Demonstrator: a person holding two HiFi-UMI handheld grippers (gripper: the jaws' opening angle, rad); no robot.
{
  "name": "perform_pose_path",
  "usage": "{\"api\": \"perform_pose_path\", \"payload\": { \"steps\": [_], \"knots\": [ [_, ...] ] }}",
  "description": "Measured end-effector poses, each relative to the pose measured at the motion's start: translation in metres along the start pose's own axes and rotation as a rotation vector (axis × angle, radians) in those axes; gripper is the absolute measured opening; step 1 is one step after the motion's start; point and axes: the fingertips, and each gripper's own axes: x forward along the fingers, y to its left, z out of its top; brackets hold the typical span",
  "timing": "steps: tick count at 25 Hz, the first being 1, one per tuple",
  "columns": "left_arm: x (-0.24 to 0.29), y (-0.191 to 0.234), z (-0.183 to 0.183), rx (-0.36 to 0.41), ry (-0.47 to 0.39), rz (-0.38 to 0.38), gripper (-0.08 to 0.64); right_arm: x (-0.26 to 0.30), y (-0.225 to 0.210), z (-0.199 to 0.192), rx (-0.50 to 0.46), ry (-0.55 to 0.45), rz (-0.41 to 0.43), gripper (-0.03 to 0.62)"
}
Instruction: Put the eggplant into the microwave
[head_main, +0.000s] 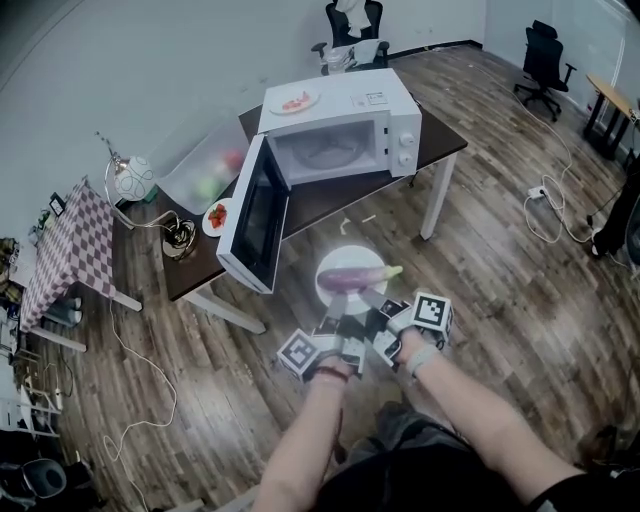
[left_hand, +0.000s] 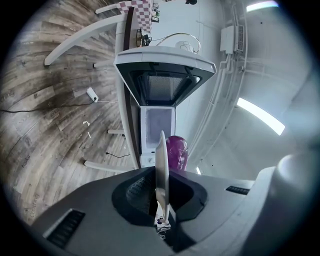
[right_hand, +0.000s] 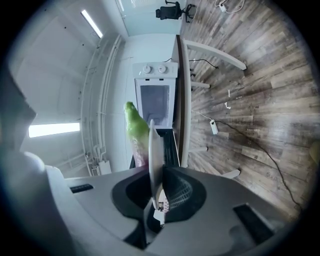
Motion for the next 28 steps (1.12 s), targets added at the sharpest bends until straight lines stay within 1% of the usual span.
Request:
{"api": "perform_pose_path", "payload": {
  "steps": [11, 18, 28],
  "knots": [
    [0.062, 0.010, 0.016, -0.016, -0.013, 0.010, 0.026, 0.036, -0.006, 0.053, 0.016, 0.017, -0.007, 0.028],
    [0.096, 0.019, 0.020, -0.024, -0.024, 0.013, 0.026, 0.051, -0.012, 0.086, 0.012, 0.027, -0.017, 0.028],
    [0.117, 0.026, 0.027, -0.029, -0.028, 0.038, 0.026, 0.064, -0.017, 0.104, 0.022, 0.030, -0.036, 0.028]
  ]
}}
